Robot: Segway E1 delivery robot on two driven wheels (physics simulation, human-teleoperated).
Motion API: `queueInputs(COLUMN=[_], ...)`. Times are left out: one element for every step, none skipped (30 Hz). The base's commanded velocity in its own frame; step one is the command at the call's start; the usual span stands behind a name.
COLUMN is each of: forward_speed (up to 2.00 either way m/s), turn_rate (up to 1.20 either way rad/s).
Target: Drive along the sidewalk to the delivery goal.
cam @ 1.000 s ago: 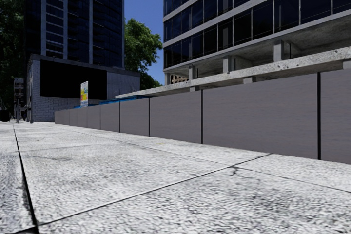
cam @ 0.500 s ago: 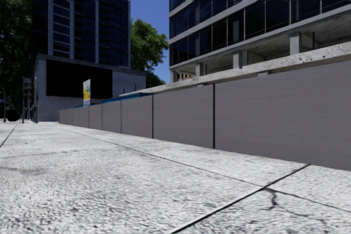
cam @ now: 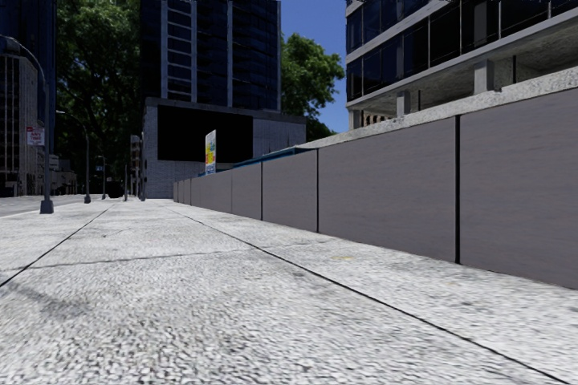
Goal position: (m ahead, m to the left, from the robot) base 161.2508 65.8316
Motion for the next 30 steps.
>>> queueInputs(forward_speed=[2.0,2.0,2.0,2.0,2.0,2.0,2.0,2.0,2.0,2.0,2.0,2.0,2.0,2.0,2.0,2.0,2.0,2.0,2.0,2.0,2.0,2.0,2.0,2.0,2.0,2.0,2.0,2.0,2.0,2.0], turn_rate=[0.54,0.54,0.54,0.54,0.54,0.54,0.54,0.54,0.54,0.54,0.54,0.54,0.53,0.51,0.51,0.51,0.34,0.25,0.23,0.22,0.22,0.22,0.25,0.29,0.31,0.31,0.31,0.31,0.31,0.31])
